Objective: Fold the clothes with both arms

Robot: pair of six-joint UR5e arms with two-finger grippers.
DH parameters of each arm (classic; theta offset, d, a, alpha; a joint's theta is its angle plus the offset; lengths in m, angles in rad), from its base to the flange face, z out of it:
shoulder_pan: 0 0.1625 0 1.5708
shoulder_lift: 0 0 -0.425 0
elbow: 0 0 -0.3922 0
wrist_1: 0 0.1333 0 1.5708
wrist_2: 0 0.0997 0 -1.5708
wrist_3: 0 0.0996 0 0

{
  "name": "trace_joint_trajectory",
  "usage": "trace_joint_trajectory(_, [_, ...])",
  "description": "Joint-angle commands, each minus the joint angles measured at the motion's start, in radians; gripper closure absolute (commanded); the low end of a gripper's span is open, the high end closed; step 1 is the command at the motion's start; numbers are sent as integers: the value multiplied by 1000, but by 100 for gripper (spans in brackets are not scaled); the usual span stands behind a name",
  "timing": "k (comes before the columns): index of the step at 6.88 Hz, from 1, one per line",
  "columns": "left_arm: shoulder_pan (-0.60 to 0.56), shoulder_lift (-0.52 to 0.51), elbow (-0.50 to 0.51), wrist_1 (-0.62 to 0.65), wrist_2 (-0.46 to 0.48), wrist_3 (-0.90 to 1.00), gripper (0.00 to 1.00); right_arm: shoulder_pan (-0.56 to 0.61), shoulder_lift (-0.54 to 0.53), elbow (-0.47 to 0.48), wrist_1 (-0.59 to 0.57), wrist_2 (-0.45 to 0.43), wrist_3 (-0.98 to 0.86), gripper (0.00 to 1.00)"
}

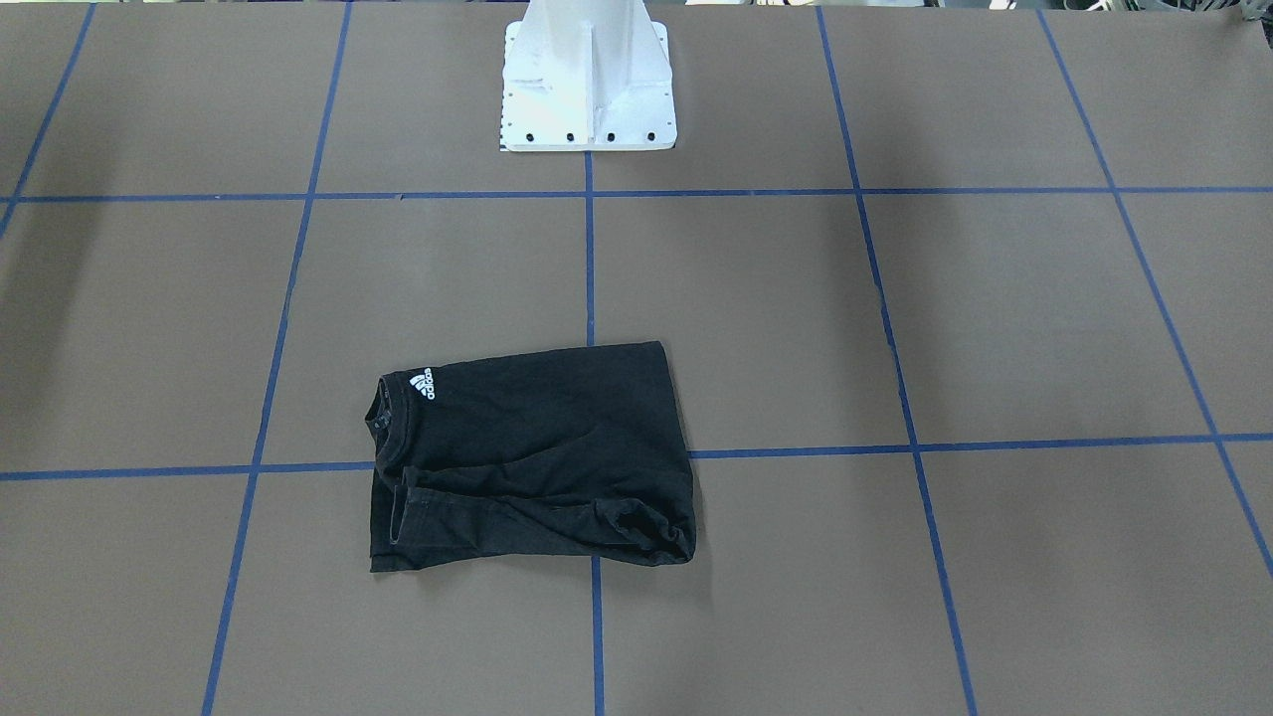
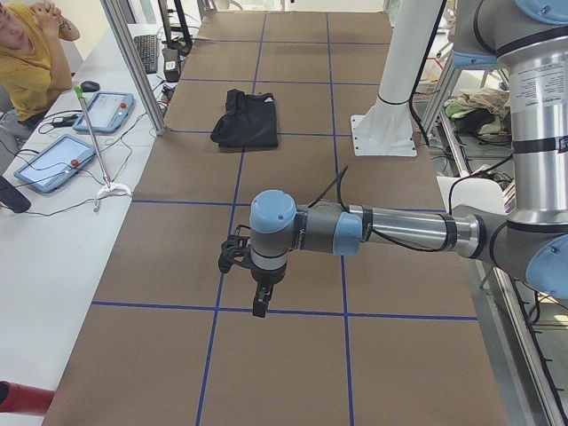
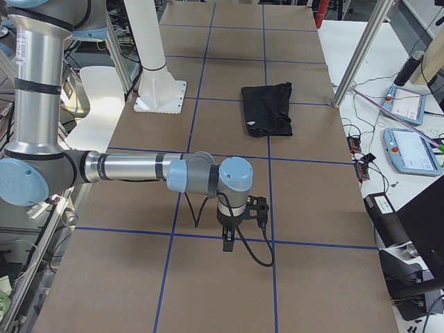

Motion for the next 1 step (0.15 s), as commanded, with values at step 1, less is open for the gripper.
trace_joint_trajectory(1, [0,0,-3,-2,0,-1,0,0,0,0,0,0,0,0])
